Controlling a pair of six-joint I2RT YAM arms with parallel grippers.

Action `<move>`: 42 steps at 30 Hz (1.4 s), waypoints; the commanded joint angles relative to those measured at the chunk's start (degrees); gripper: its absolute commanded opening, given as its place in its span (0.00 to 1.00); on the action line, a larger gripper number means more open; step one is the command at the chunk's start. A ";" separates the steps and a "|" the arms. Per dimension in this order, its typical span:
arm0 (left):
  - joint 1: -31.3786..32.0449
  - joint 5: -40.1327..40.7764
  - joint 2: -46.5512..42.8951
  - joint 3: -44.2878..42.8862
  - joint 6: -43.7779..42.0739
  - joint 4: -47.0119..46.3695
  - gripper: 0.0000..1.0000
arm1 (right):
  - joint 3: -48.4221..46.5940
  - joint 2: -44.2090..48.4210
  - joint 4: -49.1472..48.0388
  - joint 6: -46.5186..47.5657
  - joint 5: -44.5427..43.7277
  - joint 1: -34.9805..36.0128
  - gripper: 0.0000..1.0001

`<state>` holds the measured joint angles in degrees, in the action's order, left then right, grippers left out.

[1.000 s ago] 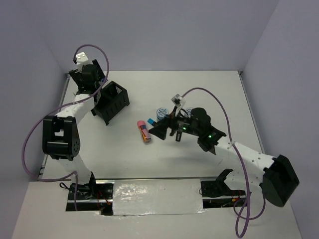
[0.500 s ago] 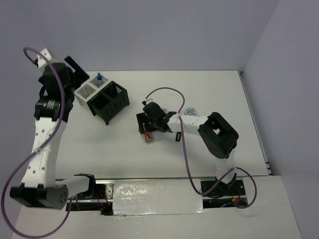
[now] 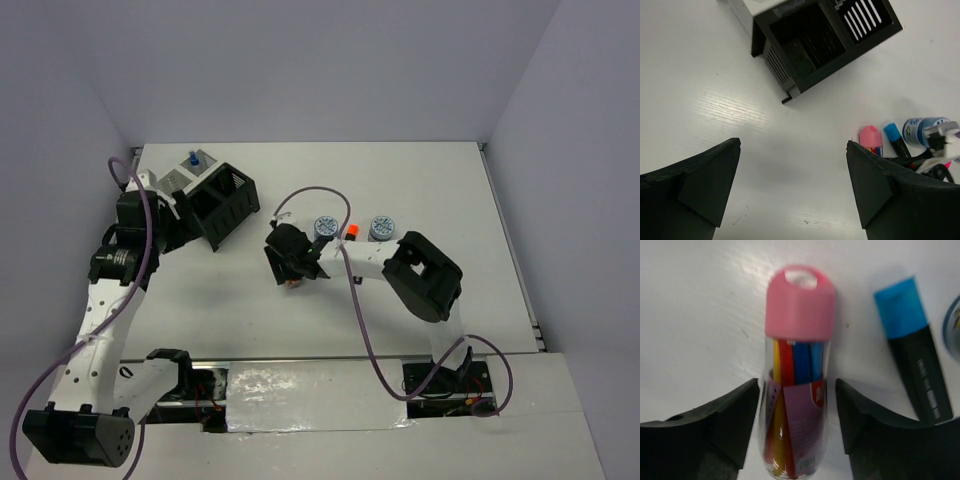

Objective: Sort the stationery into containers
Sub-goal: Pick up the stationery from the center of the board.

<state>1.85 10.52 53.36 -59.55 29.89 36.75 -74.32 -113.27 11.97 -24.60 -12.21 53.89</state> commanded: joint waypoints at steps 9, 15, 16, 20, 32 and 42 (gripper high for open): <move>0.00 -15.41 -3.53 6.80 1.48 -6.07 0.99 | 6.37 1.54 5.01 -0.98 -2.48 4.73 0.00; 0.09 -41.12 -10.89 14.61 7.44 -20.19 0.99 | 28.74 25.96 -26.68 -0.09 14.29 5.18 0.00; 0.17 -44.24 -11.96 15.77 9.12 -23.45 0.99 | 30.88 28.70 -33.61 -0.27 17.88 5.17 0.00; 0.88 -50.77 -15.92 17.98 14.14 -32.09 0.99 | 34.24 39.68 -38.68 -2.99 18.28 6.84 0.00; 1.05 -62.90 -21.02 16.83 18.18 -39.80 0.99 | 34.78 45.78 -49.24 -3.70 15.72 11.24 0.00; 1.14 -63.26 -19.18 16.75 15.12 -34.93 0.99 | 27.13 42.96 -48.36 -1.24 15.81 12.64 0.00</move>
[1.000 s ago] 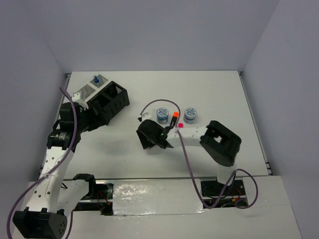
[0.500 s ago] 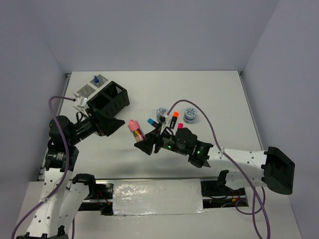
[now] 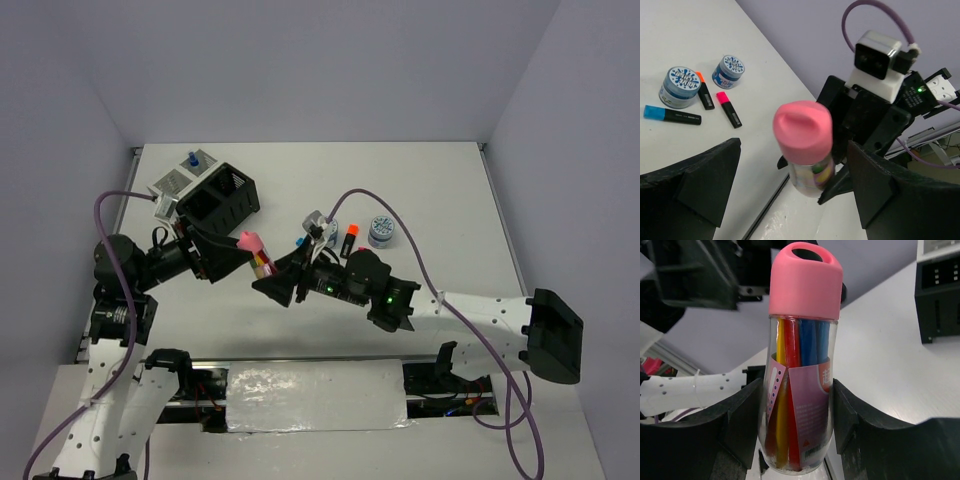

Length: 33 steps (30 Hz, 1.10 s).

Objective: Sort the stationery into containers
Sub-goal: Pick up the stationery from the center of the board, then place the stationery in the storage box.

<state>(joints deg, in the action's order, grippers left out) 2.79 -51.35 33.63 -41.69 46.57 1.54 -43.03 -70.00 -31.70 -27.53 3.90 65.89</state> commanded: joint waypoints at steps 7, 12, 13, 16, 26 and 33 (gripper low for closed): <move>0.20 -3.39 0.13 1.17 3.17 -7.76 0.94 | -7.77 -4.87 -4.42 2.48 2.07 0.91 0.00; 0.29 -4.02 -1.72 5.04 11.96 -19.64 0.79 | -8.92 -7.69 -7.13 2.48 3.74 0.91 0.00; 0.29 -4.02 -1.64 5.13 12.32 -20.78 0.69 | -9.00 -8.31 -7.41 2.48 3.83 0.91 0.00; 0.38 -4.63 0.03 3.99 11.10 -18.43 0.28 | -8.74 -8.66 -8.46 3.09 2.96 0.91 0.00; 0.55 25.01 11.01 -10.33 -9.39 11.09 0.00 | 4.24 -0.86 -5.65 4.59 -7.13 -9.53 1.00; 0.55 72.24 17.95 -5.95 -5.96 -8.23 0.00 | 13.05 13.63 1.19 6.07 -10.50 -13.86 1.00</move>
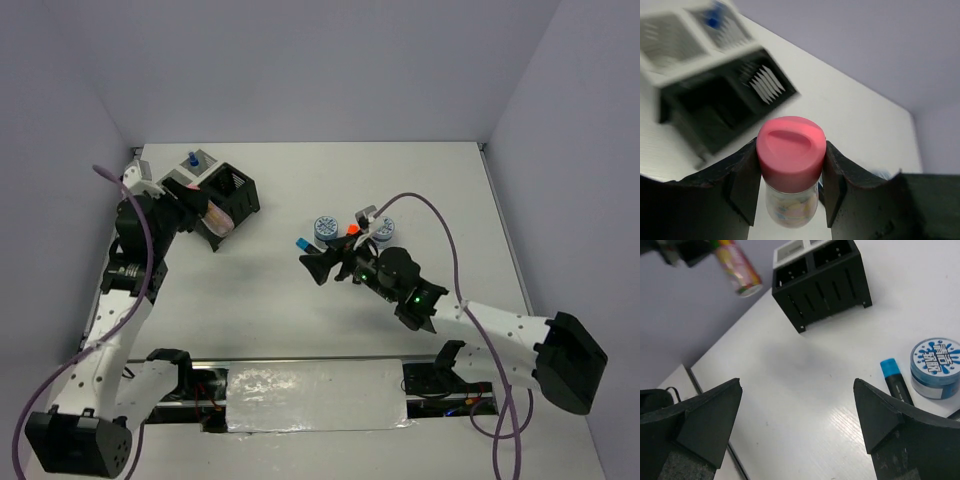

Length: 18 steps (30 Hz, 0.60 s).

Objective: Sort the stationery into containers
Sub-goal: Place the stationery in the storage box.

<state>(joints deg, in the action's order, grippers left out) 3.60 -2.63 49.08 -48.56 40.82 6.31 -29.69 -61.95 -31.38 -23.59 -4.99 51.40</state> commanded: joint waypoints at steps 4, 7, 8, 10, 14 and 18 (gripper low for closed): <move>-0.43 38.80 16.35 -5.57 -7.76 -19.83 0.00 | 1.74 13.33 6.41 3.20 0.07 1.07 1.00; -0.43 43.39 23.05 -9.18 -14.26 -26.95 0.00 | 2.62 19.22 10.44 3.99 0.42 0.99 1.00; -0.52 44.81 24.21 -9.88 -15.41 -28.27 0.00 | 2.27 21.41 13.33 4.43 -0.01 1.07 1.00; -0.96 45.53 28.06 -11.29 -18.92 -32.99 0.00 | 1.66 23.45 15.46 4.79 -0.19 1.07 1.00; -1.49 46.05 33.61 -15.51 -22.79 -34.78 0.00 | 0.78 27.58 18.72 5.31 0.86 1.07 1.00; -2.01 46.31 38.45 -19.20 -24.64 -35.13 0.00 | -0.36 28.56 20.12 5.58 0.86 1.07 1.00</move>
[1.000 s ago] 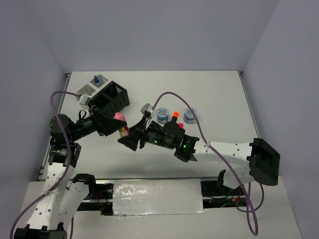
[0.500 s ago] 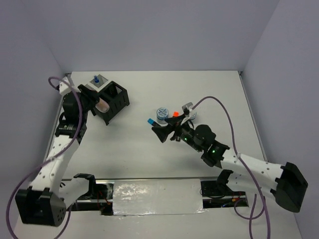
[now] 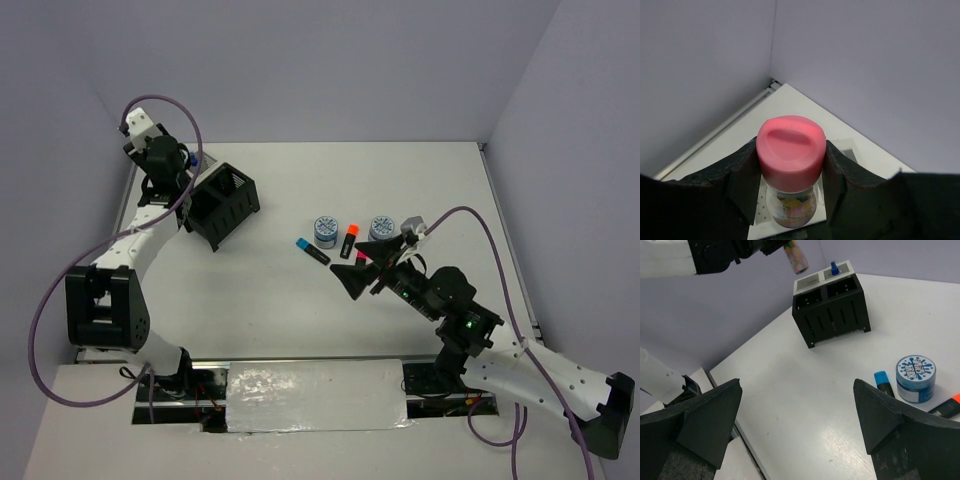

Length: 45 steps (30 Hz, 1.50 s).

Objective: Sort the stationery into containers
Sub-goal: Place the stationery in the storage box, then pick up the pen from the center of the board.

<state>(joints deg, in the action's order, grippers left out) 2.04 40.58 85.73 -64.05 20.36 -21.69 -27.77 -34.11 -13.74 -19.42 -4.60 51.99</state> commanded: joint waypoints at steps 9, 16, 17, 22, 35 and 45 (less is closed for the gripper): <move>-1.60 4.34 8.48 -5.21 -4.54 -8.80 0.01 | -4.39 -1.66 2.49 0.96 2.49 0.48 1.00; -1.78 4.16 10.33 -3.54 -4.27 -8.72 0.36 | -5.54 -2.72 2.49 1.49 3.11 0.48 1.00; -1.87 3.90 10.42 -3.45 -4.28 -8.54 0.44 | -5.54 -2.81 2.49 1.58 3.02 0.48 1.00; -3.35 3.90 10.24 -2.22 -3.40 -7.23 0.79 | -5.45 -3.33 2.14 1.58 2.40 0.48 1.00; -3.19 1.63 -0.30 -14.84 10.12 23.79 0.99 | -14.41 -20.34 24.08 -9.55 -12.62 -5.83 1.00; 3.92 -20.45 -16.45 -11.52 14.02 58.35 0.99 | -21.45 -44.72 33.96 -14.86 -18.95 -13.14 0.73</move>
<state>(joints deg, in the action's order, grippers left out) 2.42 26.94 74.46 -86.17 35.00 26.02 -45.17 -76.95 16.88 -31.94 -19.73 39.72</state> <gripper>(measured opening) 0.993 0.764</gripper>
